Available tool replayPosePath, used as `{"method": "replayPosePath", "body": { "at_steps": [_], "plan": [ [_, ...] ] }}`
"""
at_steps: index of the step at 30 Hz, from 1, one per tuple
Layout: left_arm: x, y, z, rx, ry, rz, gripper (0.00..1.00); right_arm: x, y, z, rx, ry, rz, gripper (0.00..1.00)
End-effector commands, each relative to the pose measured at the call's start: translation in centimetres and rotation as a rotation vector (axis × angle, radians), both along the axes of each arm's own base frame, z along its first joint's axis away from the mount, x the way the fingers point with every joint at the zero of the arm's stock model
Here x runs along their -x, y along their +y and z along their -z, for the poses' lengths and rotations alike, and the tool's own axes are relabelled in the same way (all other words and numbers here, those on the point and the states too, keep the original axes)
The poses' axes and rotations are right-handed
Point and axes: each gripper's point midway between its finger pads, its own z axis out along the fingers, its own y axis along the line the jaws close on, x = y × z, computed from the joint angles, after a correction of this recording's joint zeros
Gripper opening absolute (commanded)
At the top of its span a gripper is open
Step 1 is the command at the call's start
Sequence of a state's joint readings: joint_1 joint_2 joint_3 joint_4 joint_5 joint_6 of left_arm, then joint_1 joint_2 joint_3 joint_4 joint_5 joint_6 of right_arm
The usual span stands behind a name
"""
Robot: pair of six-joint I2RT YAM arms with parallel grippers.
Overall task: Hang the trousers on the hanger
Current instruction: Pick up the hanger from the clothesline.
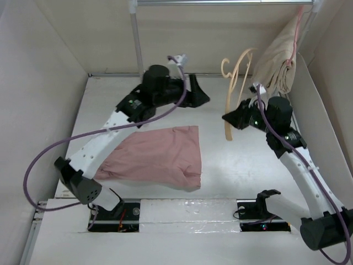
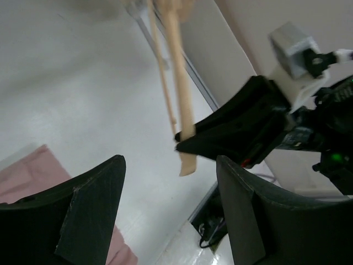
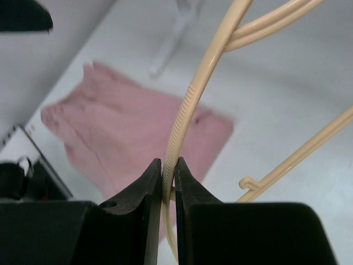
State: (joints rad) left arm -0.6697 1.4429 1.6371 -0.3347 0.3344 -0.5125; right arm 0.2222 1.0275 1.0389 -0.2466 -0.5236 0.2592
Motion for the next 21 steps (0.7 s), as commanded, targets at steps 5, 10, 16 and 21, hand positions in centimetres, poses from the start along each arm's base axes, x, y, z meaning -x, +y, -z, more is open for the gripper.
{"method": "replayPosePath", "body": {
  "at_steps": [5,10,16,21],
  "plan": [
    [1.2,-6.4,3.9,-0.016,0.057,0.040,0.63,6.3,-0.7,7.6,0.067,0.116,-0.037,0.00],
    [2.7,-10.5,6.5,-0.101,0.054,0.046,0.64,8.3,-0.5,9.7,0.080,0.150,-0.062,0.00],
    [2.4,-12.9,9.9,-0.147,0.095,0.000,0.57,9.5,0.0,10.4,0.073,0.167,-0.106,0.00],
    [1.9,-13.6,10.8,-0.141,0.096,-0.049,0.52,10.1,0.7,11.1,0.051,0.192,-0.151,0.00]
  ]
}}
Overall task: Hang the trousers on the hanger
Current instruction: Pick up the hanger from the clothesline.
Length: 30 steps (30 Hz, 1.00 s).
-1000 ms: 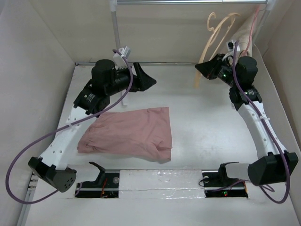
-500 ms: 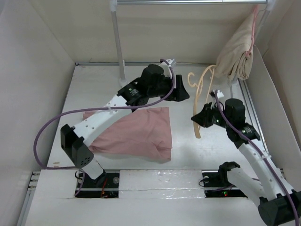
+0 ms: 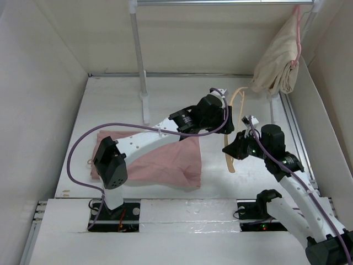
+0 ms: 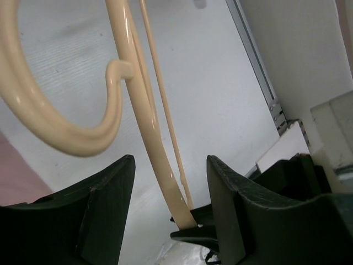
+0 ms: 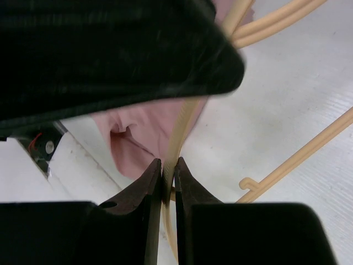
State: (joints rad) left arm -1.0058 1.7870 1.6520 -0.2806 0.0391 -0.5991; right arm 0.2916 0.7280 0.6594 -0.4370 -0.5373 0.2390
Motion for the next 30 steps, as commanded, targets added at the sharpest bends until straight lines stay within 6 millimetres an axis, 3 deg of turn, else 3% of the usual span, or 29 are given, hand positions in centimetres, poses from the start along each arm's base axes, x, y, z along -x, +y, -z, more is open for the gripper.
{"method": "replayPosePath", "body": {
  "at_steps": [1,5,6,14,15,19,25,26,27,28,30],
  "plan": [
    [-1.7,-0.6,-3.4,0.089,-0.068,-0.088,0.51,0.4,1.1,-1.0,-0.036,-0.050,-0.061,0.00],
    [-2.4,0.1,-1.3,0.065,-0.059,-0.154,0.48,0.9,1.2,-0.7,-0.035,-0.042,-0.073,0.00],
    [-2.7,0.2,-1.8,0.086,-0.067,-0.177,0.47,1.1,1.3,-0.8,-0.041,-0.042,-0.082,0.00],
    [-2.8,0.2,0.2,0.084,-0.044,-0.226,0.39,1.5,1.5,-1.8,-0.068,-0.062,-0.095,0.00],
    [-2.9,0.1,-0.3,0.108,-0.052,-0.230,0.38,1.8,1.7,-1.9,-0.081,-0.058,-0.112,0.00],
    [-2.9,0.1,-1.0,0.152,-0.047,-0.242,0.16,1.9,1.7,-1.7,-0.082,-0.047,-0.108,0.00],
    [-2.2,0.4,-0.8,0.183,-0.015,-0.248,0.00,2.8,1.4,-0.6,-0.060,-0.004,-0.122,0.02],
    [-1.8,1.0,0.1,0.173,0.002,-0.253,0.00,3.3,1.0,0.1,-0.027,0.020,-0.122,0.13],
    [-0.9,1.1,0.4,0.207,0.025,-0.260,0.00,3.7,0.0,-0.2,0.020,0.026,-0.091,0.44],
    [-0.9,1.1,0.4,0.207,0.025,-0.260,0.00,3.7,-0.1,-0.2,0.021,0.026,-0.091,0.45],
    [0.1,2.4,1.7,0.214,0.038,-0.289,0.00,3.9,-0.9,-1.0,0.057,-0.005,-0.061,0.58]
  ]
}}
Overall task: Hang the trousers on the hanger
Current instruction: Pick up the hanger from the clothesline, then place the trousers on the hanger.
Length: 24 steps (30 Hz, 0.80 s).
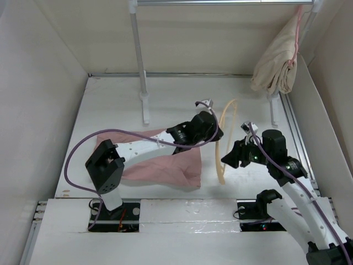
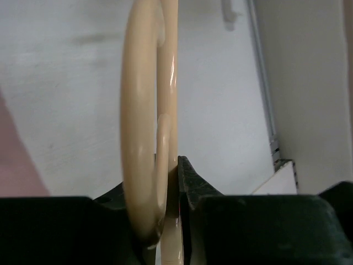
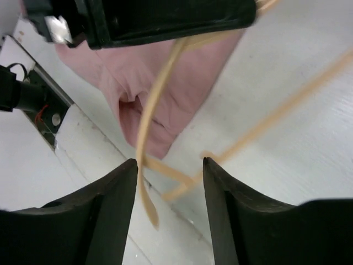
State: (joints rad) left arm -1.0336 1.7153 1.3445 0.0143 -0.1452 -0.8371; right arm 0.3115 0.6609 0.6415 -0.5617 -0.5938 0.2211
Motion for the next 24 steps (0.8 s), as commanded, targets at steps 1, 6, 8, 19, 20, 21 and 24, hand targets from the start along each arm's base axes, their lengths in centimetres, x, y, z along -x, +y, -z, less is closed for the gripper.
{"method": "replayPosePath", "body": {
  "at_steps": [1,6,8,19,20,21,24],
  "plan": [
    [1.8,2.0,-0.5,0.060,0.000,-0.045,0.00,0.7,-1.7,-2.6,0.072,-0.084,0.025,0.58],
    [3.0,3.9,1.6,0.101,0.052,-0.107,0.00,0.2,-1.0,-2.1,0.041,-0.096,-0.006,0.14],
    [3.4,4.5,2.6,0.093,0.057,-0.128,0.00,0.1,-0.3,-0.3,0.007,-0.048,-0.021,0.07],
    [2.9,6.7,6.5,-0.007,0.030,-0.271,0.00,-3.8,4.2,2.8,-0.072,-0.048,-0.086,0.15],
    [2.8,7.1,6.9,-0.017,0.031,-0.292,0.00,-4.1,4.6,3.5,-0.064,-0.027,-0.094,0.17],
    [2.8,7.4,7.2,-0.021,0.033,-0.300,0.00,-3.8,5.3,3.7,-0.064,-0.024,-0.114,0.21],
    [3.2,8.1,8.4,-0.038,0.050,-0.312,0.00,-5.0,6.5,4.3,-0.069,-0.048,-0.104,0.22]
  ]
}}
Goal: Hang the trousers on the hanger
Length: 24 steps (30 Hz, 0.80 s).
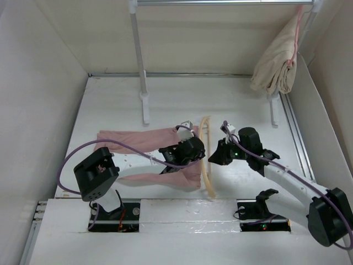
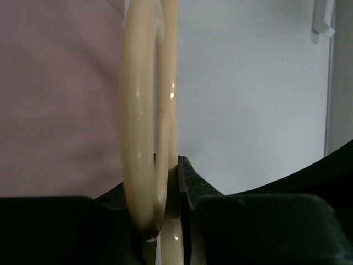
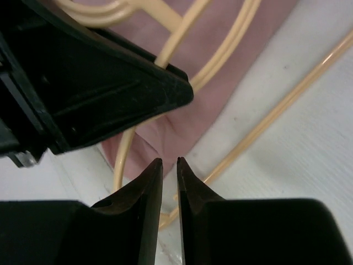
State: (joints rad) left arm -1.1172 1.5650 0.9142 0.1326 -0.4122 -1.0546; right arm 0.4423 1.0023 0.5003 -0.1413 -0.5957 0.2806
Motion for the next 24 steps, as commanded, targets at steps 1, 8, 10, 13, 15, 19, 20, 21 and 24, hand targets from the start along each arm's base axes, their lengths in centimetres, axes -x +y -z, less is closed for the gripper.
{"method": "replayPosePath", "body": {
  "at_steps": [1,8,10,13,15,19,20,21,24],
  "plan": [
    [-0.3,1.2,0.1,0.014,-0.017,-0.063,0.00,-2.6,2.2,-2.0,-0.070,-0.130,0.003,0.23],
    [0.2,2.1,1.2,0.001,0.005,-0.075,0.00,-4.4,3.3,1.1,-0.040,-0.076,0.074,0.32],
    [0.2,2.1,0.9,0.002,0.000,-0.072,0.00,-4.9,3.8,2.0,-0.023,-0.058,0.080,0.33],
    [0.1,2.2,0.9,-0.013,-0.005,-0.069,0.00,-5.6,4.4,3.2,-0.002,-0.037,0.085,0.34],
    [0.2,2.2,1.1,-0.019,0.000,-0.066,0.00,-5.5,4.8,4.0,0.024,-0.017,0.084,0.42],
    [0.4,2.5,1.2,-0.025,0.004,-0.062,0.00,-5.3,5.2,5.0,0.045,0.019,0.113,0.61],
    [0.5,2.6,1.2,-0.025,0.003,-0.059,0.00,-4.5,5.9,5.2,0.018,0.039,0.085,0.65],
    [0.5,2.6,1.2,-0.026,0.003,-0.058,0.00,-4.4,6.3,5.3,0.015,0.034,0.075,0.65],
    [0.6,2.8,1.4,-0.033,0.005,-0.056,0.00,-3.5,6.7,6.1,-0.003,0.080,0.065,0.67]
  ]
}}
